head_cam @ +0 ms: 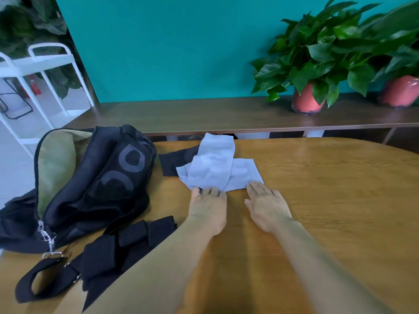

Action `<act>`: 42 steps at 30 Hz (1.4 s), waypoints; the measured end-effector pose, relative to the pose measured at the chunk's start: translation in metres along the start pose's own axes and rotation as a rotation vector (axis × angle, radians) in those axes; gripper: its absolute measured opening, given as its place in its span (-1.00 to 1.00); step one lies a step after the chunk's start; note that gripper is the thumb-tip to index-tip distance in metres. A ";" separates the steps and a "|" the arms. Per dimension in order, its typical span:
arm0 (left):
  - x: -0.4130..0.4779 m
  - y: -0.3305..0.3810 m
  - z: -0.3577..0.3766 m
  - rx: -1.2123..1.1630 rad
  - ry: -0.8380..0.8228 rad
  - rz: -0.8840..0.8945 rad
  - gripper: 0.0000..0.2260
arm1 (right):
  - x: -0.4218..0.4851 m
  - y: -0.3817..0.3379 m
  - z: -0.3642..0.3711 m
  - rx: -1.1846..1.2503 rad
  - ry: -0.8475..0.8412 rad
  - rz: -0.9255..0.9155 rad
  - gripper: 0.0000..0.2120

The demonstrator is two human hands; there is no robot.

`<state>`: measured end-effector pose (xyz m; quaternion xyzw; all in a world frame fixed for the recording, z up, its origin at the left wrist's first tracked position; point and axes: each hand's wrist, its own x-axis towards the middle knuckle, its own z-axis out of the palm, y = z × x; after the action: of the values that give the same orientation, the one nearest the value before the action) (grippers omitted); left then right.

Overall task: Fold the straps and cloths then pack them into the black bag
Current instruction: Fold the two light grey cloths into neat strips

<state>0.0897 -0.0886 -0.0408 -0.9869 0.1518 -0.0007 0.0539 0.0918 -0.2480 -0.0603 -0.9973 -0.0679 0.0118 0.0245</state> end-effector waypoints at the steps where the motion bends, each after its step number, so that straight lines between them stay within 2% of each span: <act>1: -0.003 0.006 -0.001 0.000 0.009 0.024 -0.63 | -0.006 0.007 -0.001 -0.002 -0.005 0.008 -0.50; 6: -0.022 0.020 -0.001 -0.099 0.116 0.103 -0.71 | -0.033 0.032 -0.002 0.025 -0.014 0.065 -0.51; 9: -0.034 0.015 -0.003 -0.115 0.220 -0.005 -0.78 | -0.043 0.025 -0.005 0.079 0.088 0.017 -0.59; 11: -0.040 0.012 -0.002 -0.111 0.232 -0.042 -0.79 | -0.047 0.008 -0.008 0.114 0.151 -0.069 -0.64; 16: -0.046 0.010 0.010 -0.098 0.149 -0.027 -0.65 | -0.038 -0.031 -0.002 0.104 0.152 -0.215 -0.66; 25: -0.045 0.006 0.017 -0.098 -0.051 -0.049 -0.51 | -0.042 -0.023 0.001 0.000 0.206 -0.152 -0.69; 36: -0.049 0.008 0.020 -0.076 -0.143 -0.072 -0.50 | -0.143 0.033 0.009 -0.053 0.226 -0.046 -0.70; 42: -0.052 0.006 0.010 -0.053 -0.218 -0.063 -0.51 | -0.195 0.037 0.002 -0.093 0.288 -0.028 -0.81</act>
<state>0.0381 -0.0779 -0.0504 -0.9865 0.1137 0.1091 0.0438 -0.0966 -0.3110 -0.0598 -0.9877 -0.0779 -0.1349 -0.0120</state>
